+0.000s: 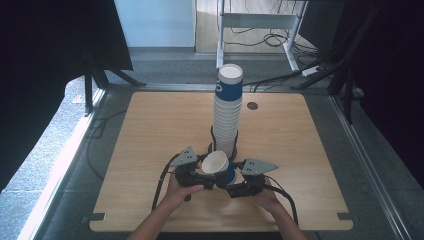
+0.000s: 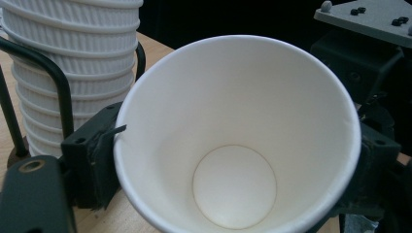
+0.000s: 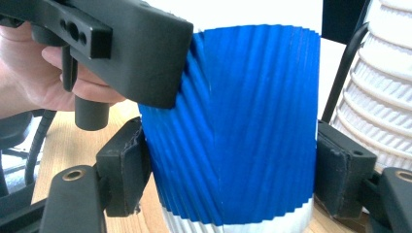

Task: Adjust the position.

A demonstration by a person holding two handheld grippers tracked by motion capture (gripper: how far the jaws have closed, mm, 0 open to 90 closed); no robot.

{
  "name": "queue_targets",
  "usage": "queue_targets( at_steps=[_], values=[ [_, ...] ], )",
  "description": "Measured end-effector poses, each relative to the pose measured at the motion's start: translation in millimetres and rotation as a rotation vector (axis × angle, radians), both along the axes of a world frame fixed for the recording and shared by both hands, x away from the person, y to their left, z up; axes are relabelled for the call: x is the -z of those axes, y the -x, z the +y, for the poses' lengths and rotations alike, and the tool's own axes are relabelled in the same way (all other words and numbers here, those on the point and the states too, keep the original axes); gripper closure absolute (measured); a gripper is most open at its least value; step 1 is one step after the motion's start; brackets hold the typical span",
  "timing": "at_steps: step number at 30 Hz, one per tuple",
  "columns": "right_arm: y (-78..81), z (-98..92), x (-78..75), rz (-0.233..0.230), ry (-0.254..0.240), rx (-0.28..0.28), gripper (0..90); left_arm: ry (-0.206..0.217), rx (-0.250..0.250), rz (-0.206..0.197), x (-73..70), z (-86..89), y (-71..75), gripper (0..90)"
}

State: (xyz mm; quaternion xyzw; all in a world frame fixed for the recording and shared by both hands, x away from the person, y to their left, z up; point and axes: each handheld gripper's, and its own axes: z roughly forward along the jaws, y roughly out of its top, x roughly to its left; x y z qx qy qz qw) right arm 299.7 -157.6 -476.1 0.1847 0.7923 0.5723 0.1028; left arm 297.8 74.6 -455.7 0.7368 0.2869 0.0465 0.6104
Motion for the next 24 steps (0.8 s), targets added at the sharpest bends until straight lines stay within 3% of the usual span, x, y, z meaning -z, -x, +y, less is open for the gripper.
queue_targets(
  at_steps=[8, 11, 18, 24],
  values=[
    [-0.1, 0.2, -1.8, 0.002, 0.016, -0.007, 23.4, -0.017, 0.016, -0.03, -2.5, -0.1, 1.2, 16.1],
    [0.4, -0.3, -5.0, 0.001, 0.022, -0.009, 17.0, -0.041, 0.017, -0.043, -7.1, 1.8, 0.8, 16.2],
    [1.7, -5.3, -10.4, -0.016, 0.052, 0.0, 15.0, -0.229, 0.032, -0.099, -17.7, -1.6, 2.6, 16.0],
    [4.4, 1.4, -8.6, -0.03, 0.089, -0.004, 15.1, -0.337, 0.047, -0.106, -21.8, -8.7, 1.7, 16.0]
  ],
)
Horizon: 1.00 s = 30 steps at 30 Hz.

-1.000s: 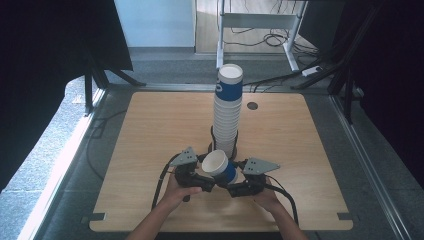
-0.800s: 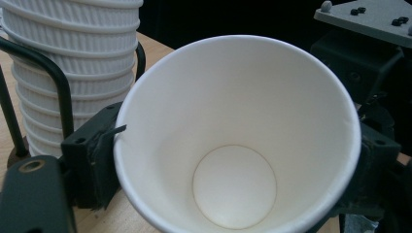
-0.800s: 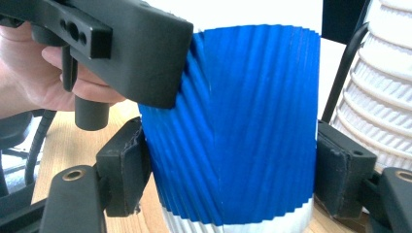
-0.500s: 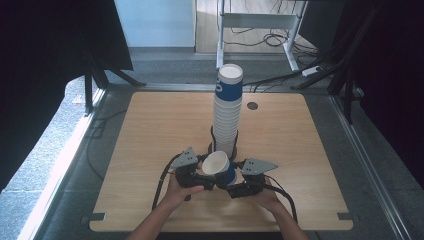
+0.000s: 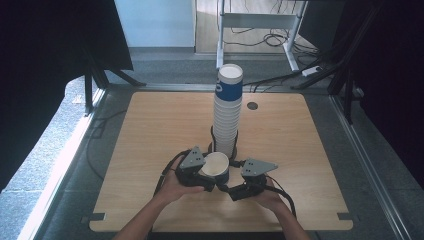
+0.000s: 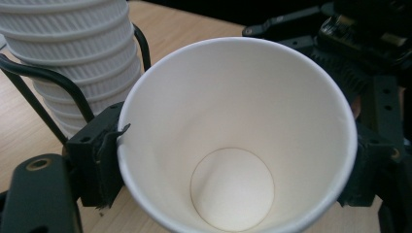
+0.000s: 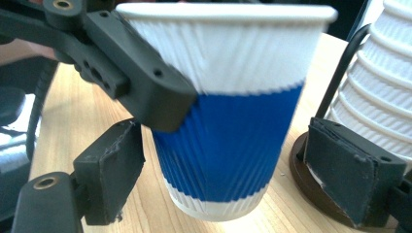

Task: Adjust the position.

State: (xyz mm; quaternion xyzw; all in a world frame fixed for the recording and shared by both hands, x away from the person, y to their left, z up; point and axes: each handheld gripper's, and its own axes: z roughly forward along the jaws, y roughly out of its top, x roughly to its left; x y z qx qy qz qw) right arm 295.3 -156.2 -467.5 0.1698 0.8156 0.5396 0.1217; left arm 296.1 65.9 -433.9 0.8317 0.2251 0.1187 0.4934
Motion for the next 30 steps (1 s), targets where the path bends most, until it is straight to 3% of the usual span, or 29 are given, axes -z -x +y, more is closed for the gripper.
queue_targets(
  at_steps=[5, 15, 30],
  values=[
    [0.8, 7.0, 2.5, -0.003, 0.016, -0.002, 14.9, -0.044, 0.016, -0.001, -4.2, -4.8, -0.6, 15.9],
    [1.0, 11.6, 4.7, -0.007, 0.028, 0.003, 18.7, -0.08, 0.042, 0.0, -6.5, -10.0, -0.7, 15.8],
    [-0.5, 9.4, 6.1, 0.003, 0.002, 0.003, 24.9, -0.068, 0.047, -0.007, -8.5, -12.6, -1.0, 14.3]
  ],
)
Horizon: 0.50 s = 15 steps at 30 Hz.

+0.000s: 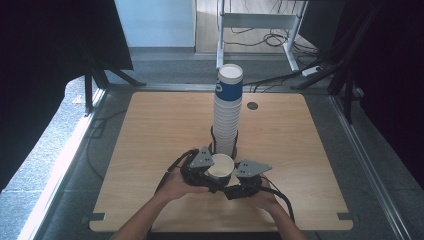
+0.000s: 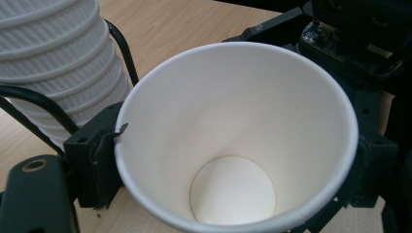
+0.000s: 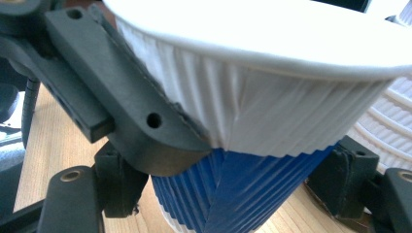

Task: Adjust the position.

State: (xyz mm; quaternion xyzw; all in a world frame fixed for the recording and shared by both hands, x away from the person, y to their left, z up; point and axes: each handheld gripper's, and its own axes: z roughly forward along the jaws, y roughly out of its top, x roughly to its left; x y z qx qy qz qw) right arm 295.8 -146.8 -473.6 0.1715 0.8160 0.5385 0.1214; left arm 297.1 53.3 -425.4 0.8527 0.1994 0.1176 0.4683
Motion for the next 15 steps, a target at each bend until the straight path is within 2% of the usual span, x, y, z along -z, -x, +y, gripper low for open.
queue_targets(
  at_steps=[2, 9, 13, 15],
  values=[
    [0.1, -1.1, -0.3, -0.001, -0.014, 0.001, 25.2, 0.013, -0.003, -0.01, -0.8, 0.4, 0.9, 12.7],
    [-0.4, -9.9, -2.2, -0.02, -0.037, 0.032, 25.4, 0.117, -0.036, -0.015, -9.2, 14.9, 7.5, 6.2],
    [-0.2, -20.2, -3.5, -0.03, -0.048, 0.06, 25.4, 0.201, -0.069, 0.01, -4.7, 32.3, 13.5, 6.6],
    [-0.5, -27.0, -3.7, -0.034, -0.05, 0.084, 25.4, 0.218, -0.086, 0.011, -1.2, 40.1, 15.1, 6.7]
  ],
)
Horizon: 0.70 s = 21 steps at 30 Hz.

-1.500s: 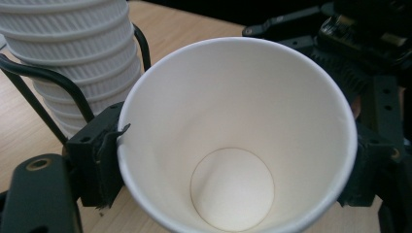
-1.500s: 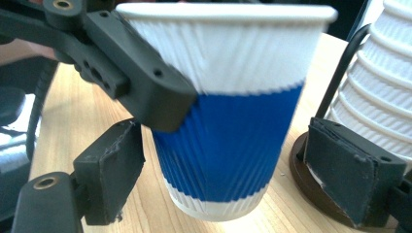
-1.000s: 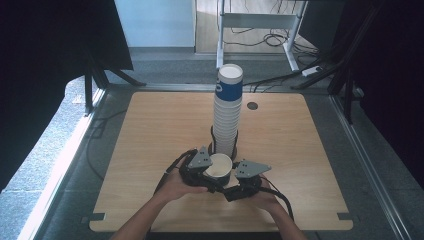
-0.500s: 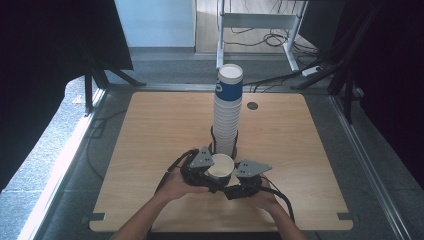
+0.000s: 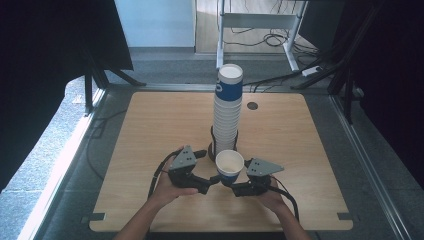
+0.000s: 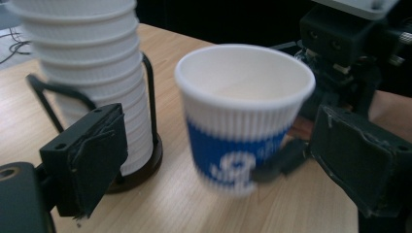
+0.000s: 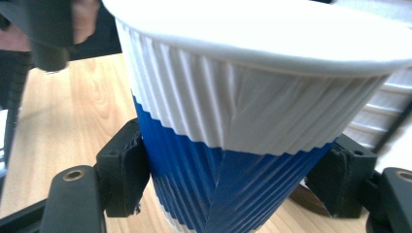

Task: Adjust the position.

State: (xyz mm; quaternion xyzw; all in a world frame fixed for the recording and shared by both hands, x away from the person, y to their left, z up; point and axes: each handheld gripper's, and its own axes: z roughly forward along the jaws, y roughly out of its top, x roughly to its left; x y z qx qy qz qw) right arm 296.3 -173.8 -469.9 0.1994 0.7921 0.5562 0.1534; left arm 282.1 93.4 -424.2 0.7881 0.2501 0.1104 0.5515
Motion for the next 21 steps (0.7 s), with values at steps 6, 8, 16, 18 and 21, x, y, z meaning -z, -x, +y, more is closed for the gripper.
queue_targets(
  at_steps=[6, 8, 16, 18, 21],
  values=[
    [-0.7, -20.0, -1.3, -0.01, -0.018, 0.06, 25.4, 0.04, -0.056, 0.032, 14.6, 25.5, 3.4, 7.0],
    [-1.0, -27.8, -1.8, -0.016, -0.013, 0.091, 25.4, 0.057, -0.081, 0.046, 20.3, 33.6, 3.9, 7.6],
    [-10.5, -65.5, 2.6, -0.017, 0.016, 0.247, 25.4, 0.094, -0.135, 0.082, 35.8, 52.0, 2.8, 8.7],
    [-13.5, -74.8, 3.3, -0.008, 0.014, 0.283, 25.4, 0.084, -0.141, 0.089, 38.2, 53.0, 1.9, 8.7],
    [-16.6, -84.9, 3.9, -0.009, 0.018, 0.319, 25.4, 0.084, -0.145, 0.093, 39.7, 53.9, 1.7, 8.8]
  ],
)
